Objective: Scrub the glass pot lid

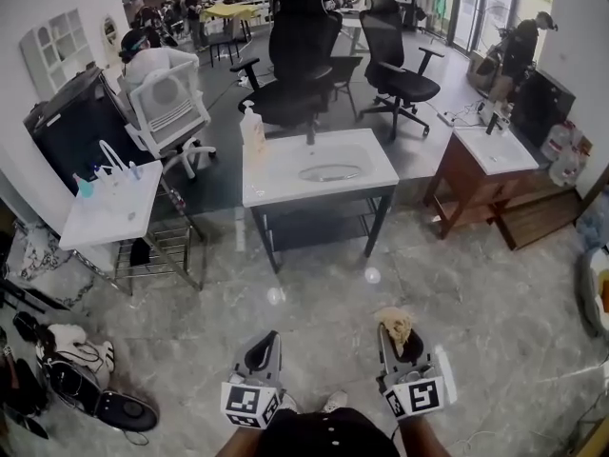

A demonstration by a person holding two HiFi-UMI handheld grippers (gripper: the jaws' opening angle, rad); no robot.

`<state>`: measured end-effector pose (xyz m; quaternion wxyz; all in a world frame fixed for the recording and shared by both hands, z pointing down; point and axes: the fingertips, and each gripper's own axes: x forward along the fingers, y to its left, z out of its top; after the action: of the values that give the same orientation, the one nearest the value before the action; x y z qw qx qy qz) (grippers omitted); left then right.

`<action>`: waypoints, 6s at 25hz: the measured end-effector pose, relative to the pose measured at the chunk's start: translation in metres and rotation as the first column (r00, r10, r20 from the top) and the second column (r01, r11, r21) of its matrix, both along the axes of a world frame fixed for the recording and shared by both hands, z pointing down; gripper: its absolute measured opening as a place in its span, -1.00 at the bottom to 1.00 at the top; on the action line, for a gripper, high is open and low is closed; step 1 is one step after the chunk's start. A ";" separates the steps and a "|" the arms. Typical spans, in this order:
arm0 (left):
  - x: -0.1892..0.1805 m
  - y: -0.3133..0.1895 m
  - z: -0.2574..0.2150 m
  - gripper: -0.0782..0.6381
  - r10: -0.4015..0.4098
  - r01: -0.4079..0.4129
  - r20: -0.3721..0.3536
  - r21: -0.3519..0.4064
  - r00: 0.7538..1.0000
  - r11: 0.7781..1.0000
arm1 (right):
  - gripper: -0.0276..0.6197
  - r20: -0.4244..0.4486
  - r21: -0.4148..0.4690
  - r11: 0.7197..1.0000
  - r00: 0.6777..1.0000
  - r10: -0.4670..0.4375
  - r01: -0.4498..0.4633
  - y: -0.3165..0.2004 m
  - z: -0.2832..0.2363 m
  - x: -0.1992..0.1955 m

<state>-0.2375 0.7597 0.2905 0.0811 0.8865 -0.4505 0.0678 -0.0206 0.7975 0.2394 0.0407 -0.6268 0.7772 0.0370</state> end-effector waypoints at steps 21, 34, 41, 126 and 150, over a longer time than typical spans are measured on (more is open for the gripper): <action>0.027 -0.088 0.013 -0.70 0.007 -0.008 -0.031 -0.012 0.999 1.000 | -0.47 0.006 -0.014 1.000 1.000 -0.008 0.008 -0.081 0.010 0.021; 0.020 -0.197 0.007 -0.70 0.012 -0.012 -0.050 -0.004 0.999 1.000 | -0.47 -0.013 -0.008 1.000 1.000 0.001 -0.002 -0.187 0.000 0.017; 0.008 -0.239 0.005 -0.70 0.023 -0.022 -0.042 0.009 0.999 1.000 | -0.47 -0.009 0.005 1.000 1.000 0.009 -0.009 -0.225 0.000 0.004; 0.172 -0.685 0.025 -0.70 -0.056 0.054 -0.040 -0.058 0.998 0.997 | -0.47 -0.039 -0.020 0.994 0.994 -0.105 0.104 -0.699 0.006 0.158; 0.169 -0.785 0.126 -0.71 0.040 -0.027 0.032 -0.344 0.999 0.938 | -0.47 -0.150 -0.187 0.974 0.976 -0.160 0.130 -0.818 0.078 0.149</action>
<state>-0.0689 -0.0253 0.4162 0.2249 0.8648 -0.4181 0.1636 0.1287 -0.0208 0.3174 -0.0764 -0.5642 0.8220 0.0164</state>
